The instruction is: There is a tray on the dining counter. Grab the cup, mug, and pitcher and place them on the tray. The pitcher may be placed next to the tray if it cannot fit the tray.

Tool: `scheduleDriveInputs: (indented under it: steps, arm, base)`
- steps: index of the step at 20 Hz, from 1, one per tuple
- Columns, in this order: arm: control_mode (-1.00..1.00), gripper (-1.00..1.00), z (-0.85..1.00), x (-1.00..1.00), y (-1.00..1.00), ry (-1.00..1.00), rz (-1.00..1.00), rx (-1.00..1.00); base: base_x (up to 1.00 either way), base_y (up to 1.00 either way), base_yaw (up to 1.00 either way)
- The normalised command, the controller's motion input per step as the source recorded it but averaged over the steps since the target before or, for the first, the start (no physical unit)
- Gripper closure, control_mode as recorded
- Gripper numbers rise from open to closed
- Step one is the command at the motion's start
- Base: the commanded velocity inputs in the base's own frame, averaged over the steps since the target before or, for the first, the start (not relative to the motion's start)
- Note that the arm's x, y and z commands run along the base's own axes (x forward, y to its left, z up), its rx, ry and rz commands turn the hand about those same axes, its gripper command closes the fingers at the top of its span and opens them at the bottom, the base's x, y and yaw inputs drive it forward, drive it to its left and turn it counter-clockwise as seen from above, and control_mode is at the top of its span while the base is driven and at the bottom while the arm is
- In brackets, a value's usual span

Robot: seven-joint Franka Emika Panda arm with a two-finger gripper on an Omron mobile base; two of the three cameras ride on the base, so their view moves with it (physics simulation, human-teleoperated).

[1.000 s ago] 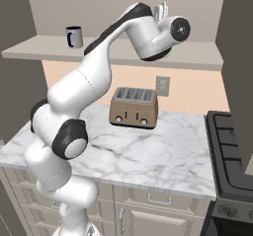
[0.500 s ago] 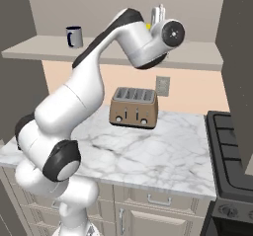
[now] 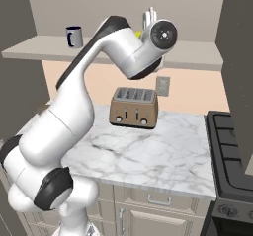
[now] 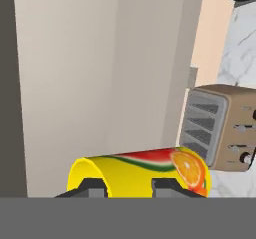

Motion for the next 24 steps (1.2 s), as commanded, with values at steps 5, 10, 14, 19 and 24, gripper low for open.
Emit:
scheduleDriveInputs:
  steps: [5,10,14,19,24]
  arm:
    - [-1.0,1.0,0.0,-0.68,0.19,0.07,0.0,-0.09]
    - [-1.0,1.0,0.0,-0.66,0.3,0.07,0.0,-0.08]
    - [-1.0,1.0,0.0,-0.58,0.44,0.1,0.0,-0.04]
    - [-1.0,1.0,0.0,-0.49,0.49,0.1,0.0,-0.03]
    - [-1.0,1.0,-0.04,-0.37,0.38,0.05,0.0,-0.03]
  base:
    - [0.0,0.0,0.0]
    - [0.0,0.0,0.0]
    - [0.0,0.0,0.0]
    - [0.0,0.0,0.0]
    - [0.0,0.0,0.0]
